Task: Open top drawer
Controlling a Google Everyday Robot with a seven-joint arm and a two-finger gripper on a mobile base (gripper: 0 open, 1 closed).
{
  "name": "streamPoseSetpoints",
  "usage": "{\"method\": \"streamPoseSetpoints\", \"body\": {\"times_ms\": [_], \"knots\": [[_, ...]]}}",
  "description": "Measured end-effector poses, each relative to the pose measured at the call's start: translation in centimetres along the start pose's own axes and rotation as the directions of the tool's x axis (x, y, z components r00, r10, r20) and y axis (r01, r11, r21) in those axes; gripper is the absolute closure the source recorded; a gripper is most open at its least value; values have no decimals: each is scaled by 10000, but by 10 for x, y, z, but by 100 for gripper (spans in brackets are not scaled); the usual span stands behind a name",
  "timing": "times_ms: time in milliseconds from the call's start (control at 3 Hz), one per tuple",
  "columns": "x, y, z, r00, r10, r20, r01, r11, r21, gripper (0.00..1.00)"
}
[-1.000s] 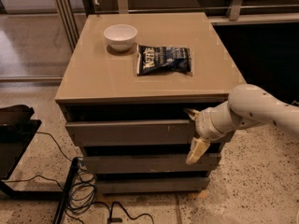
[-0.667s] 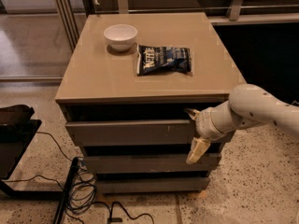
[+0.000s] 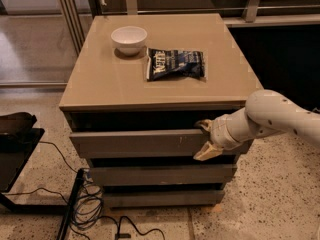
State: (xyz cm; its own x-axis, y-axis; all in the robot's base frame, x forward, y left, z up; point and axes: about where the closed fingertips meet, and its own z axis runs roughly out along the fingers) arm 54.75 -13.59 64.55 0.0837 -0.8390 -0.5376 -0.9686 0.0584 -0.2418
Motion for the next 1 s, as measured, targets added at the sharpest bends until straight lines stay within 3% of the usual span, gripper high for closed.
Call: {"method": "streamPoseSetpoints", "body": {"times_ms": [667,1000], "knots": [[0,0,0,10000,0,0,0,10000,-1,88],[-3,-1,-5,10000,-1,0,1,10000,0,100]]}}
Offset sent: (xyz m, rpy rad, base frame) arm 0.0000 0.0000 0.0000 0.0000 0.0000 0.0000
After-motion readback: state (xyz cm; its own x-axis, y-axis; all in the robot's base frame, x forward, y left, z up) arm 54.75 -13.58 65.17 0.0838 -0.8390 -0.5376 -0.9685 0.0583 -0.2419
